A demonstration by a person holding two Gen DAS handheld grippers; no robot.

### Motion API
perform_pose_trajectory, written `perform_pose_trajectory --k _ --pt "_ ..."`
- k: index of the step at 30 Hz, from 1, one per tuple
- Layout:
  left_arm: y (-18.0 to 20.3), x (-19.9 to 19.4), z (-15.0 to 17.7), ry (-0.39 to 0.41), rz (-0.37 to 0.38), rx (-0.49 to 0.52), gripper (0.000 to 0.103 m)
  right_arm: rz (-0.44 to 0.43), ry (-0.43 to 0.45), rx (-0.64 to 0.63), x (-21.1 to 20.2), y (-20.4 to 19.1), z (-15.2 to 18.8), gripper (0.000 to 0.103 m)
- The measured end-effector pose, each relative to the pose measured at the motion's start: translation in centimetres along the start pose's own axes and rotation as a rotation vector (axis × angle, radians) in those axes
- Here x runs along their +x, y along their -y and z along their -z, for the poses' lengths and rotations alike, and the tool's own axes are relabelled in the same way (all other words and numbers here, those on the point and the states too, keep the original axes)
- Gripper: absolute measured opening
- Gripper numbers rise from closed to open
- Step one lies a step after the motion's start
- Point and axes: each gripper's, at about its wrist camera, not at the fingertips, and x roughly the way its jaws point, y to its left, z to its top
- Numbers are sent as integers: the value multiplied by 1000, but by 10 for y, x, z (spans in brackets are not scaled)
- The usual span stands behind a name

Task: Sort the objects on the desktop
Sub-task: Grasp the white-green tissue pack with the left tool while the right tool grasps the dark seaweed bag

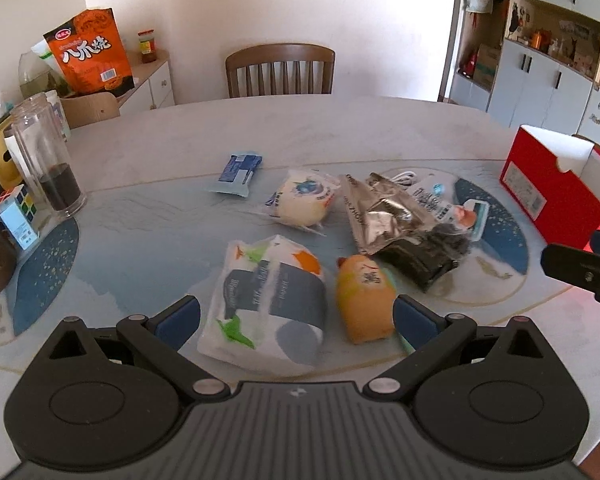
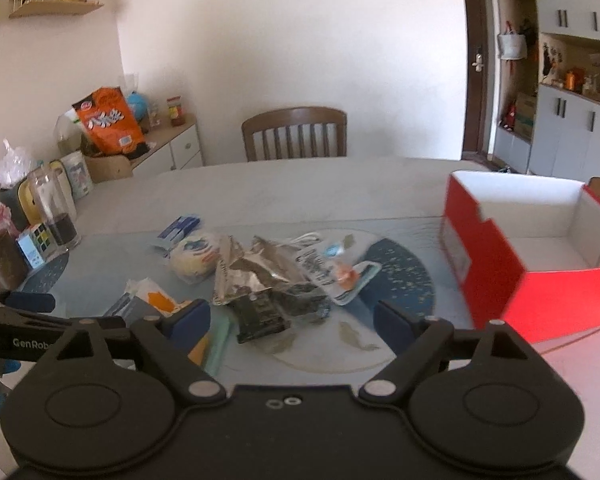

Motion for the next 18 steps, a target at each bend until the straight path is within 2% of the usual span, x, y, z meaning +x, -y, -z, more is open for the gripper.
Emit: perform_pose_trajectory --k 18 --pt "-31 54 2 -63 14 9 103 -43 -109 -83 78 -30 -8 76"
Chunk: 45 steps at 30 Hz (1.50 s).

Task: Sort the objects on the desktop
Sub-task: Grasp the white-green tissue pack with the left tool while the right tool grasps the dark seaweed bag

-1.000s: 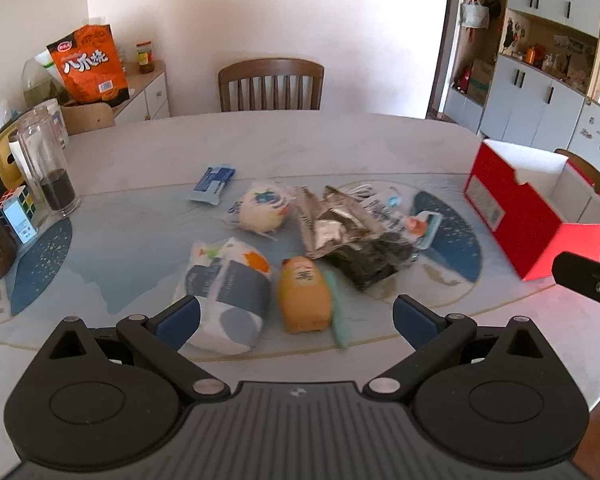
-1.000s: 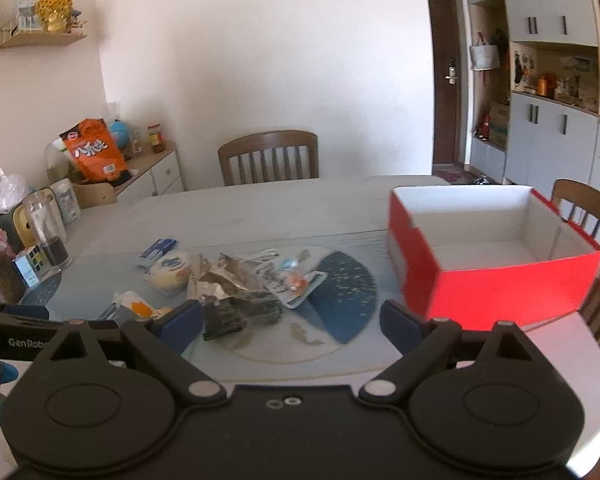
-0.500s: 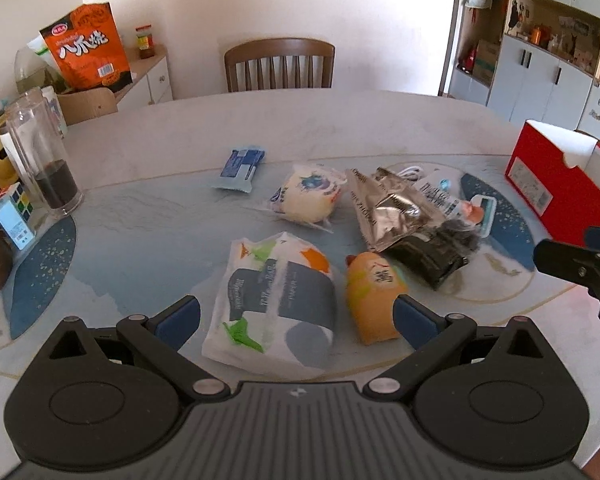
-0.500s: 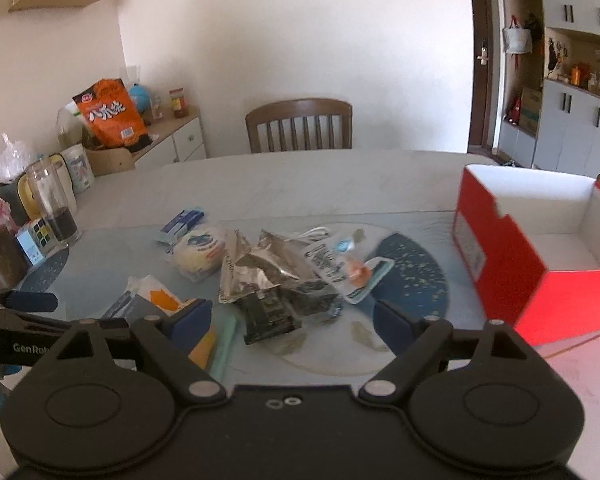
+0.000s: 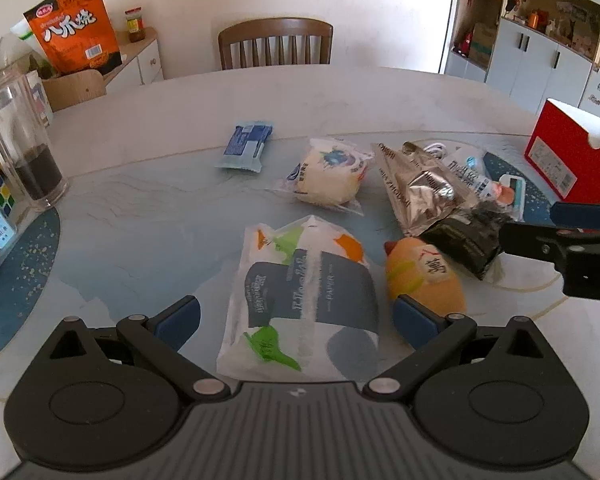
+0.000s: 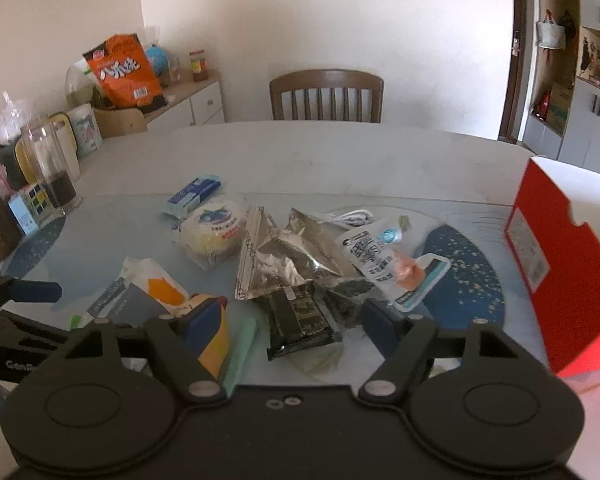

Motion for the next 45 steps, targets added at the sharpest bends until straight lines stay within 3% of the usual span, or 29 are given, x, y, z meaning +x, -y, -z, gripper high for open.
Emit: perform_pose_trajectory --k 12,16,37,45 --pt "-11 23 2 -26 41 8 103 -15 -50 -53 38 -10 -5 67" --pt "-15 28 2 -33 59 -1 103 -13 -83 -41 50 -7 -6 57" --pt "-21 46 -2 -57 102 -26 102 10 -165 -13 73 5 -2 46" --pt "-17 45 -3 -57 88 5 90 14 -173 -13 71 4 -2 39"
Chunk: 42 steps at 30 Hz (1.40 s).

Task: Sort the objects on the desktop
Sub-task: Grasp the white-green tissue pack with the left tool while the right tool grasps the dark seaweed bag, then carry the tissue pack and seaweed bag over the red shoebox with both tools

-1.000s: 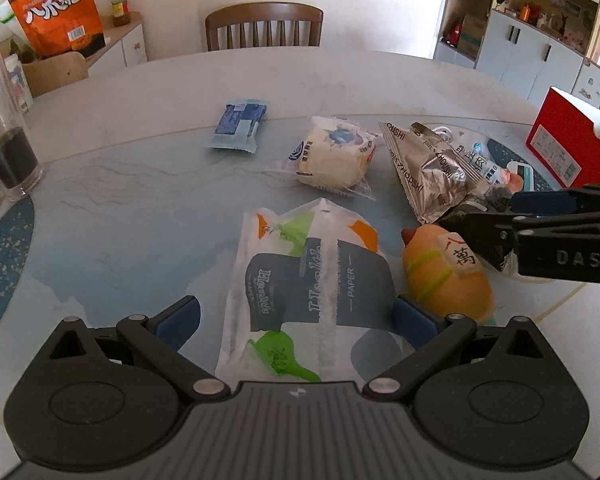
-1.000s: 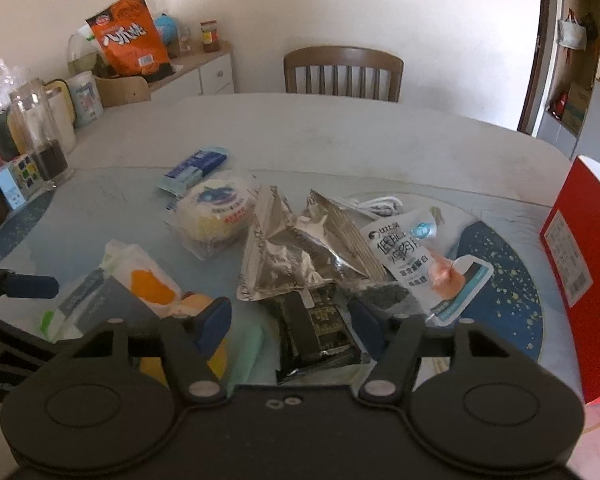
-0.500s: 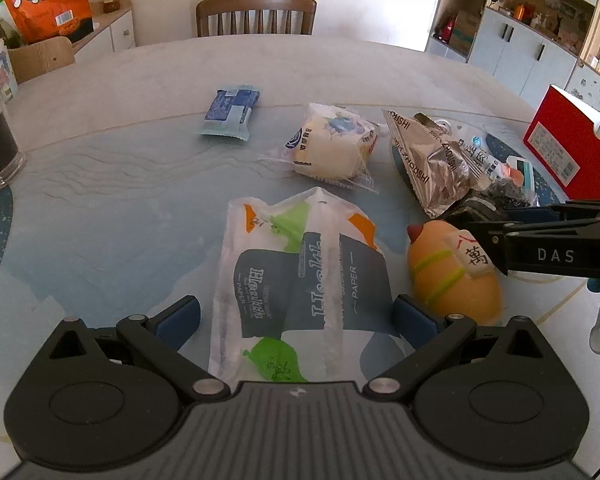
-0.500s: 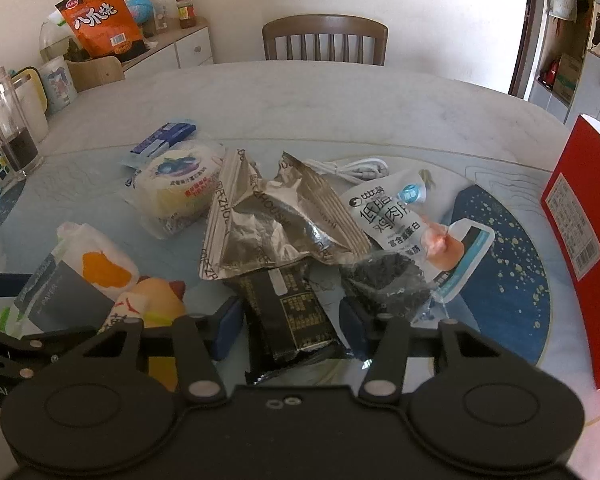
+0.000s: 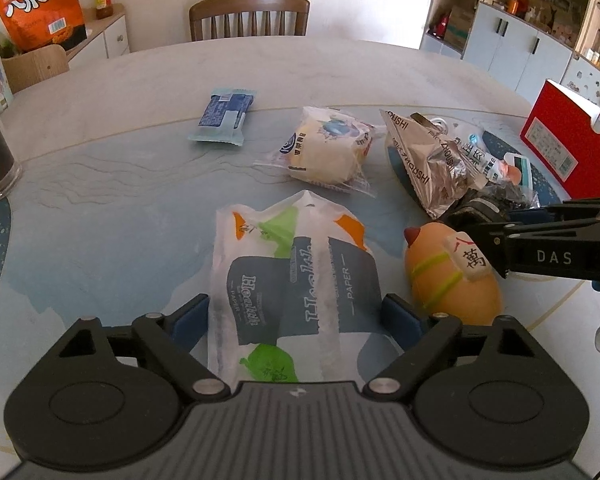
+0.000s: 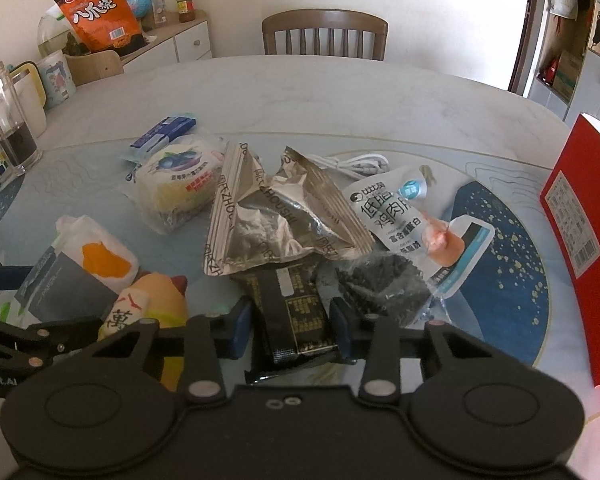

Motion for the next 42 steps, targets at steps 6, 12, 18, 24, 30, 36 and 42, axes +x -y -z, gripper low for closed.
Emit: perform_pose_trajectory --k 6,12,18,24,30,36,42 --pt "1 0 -2 2 -7 -5 78 -15 -11 17 -4 3 1 37" --pt "2 -7 -1 17 -47 -54 72 -53 -8 22 -15 5 0 35" --pt "4 -22 -1 37 -85 -117 72 -87 3 -8 -29 8 -2 35" --pt "11 -41 -6 75 -104 -161 72 -116 28 -28 -47 15 -7 35" --pt "17 -54 -12 101 -110 -185 72 -135 62 -21 -64 24 -13 35" --pt "24 -65 -18 123 -105 -190 72 -152 119 -20 -90 32 -21 35" --pt "37 -76 -33 132 -76 -160 72 -143 159 -8 -112 44 -28 35"
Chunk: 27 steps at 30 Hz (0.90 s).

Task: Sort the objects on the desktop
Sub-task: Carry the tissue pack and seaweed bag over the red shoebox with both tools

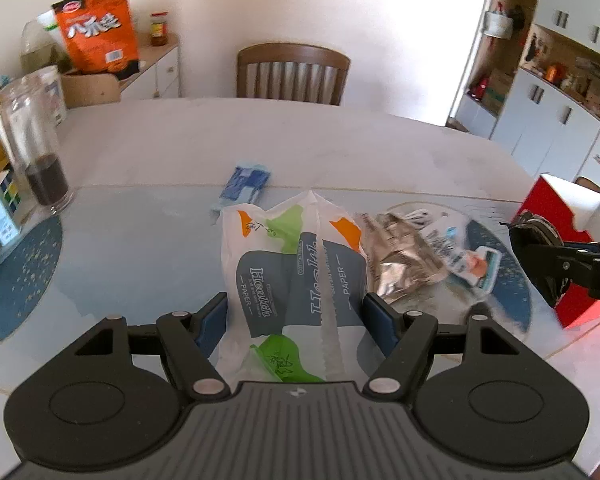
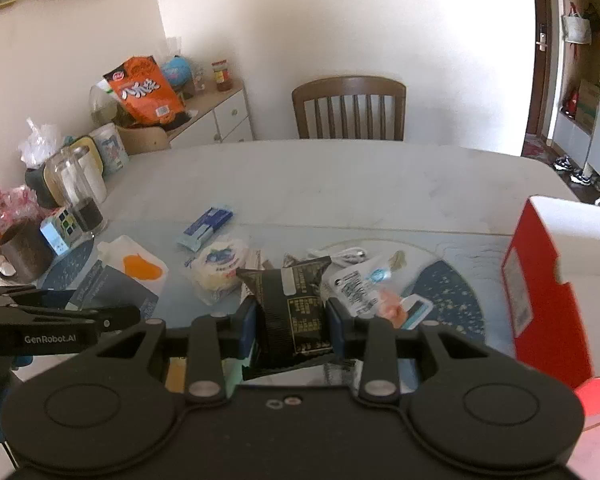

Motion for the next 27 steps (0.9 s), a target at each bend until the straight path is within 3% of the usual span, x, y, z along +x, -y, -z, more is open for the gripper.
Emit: perform_pose_trajectory --k 13,27 --pt "60 -12 -27 21 91 115 72 71 15 26 -33 29 -5 35" --pt "166 -9 -47 30 207 246 72 141 25 67 -73 100 -5 35"
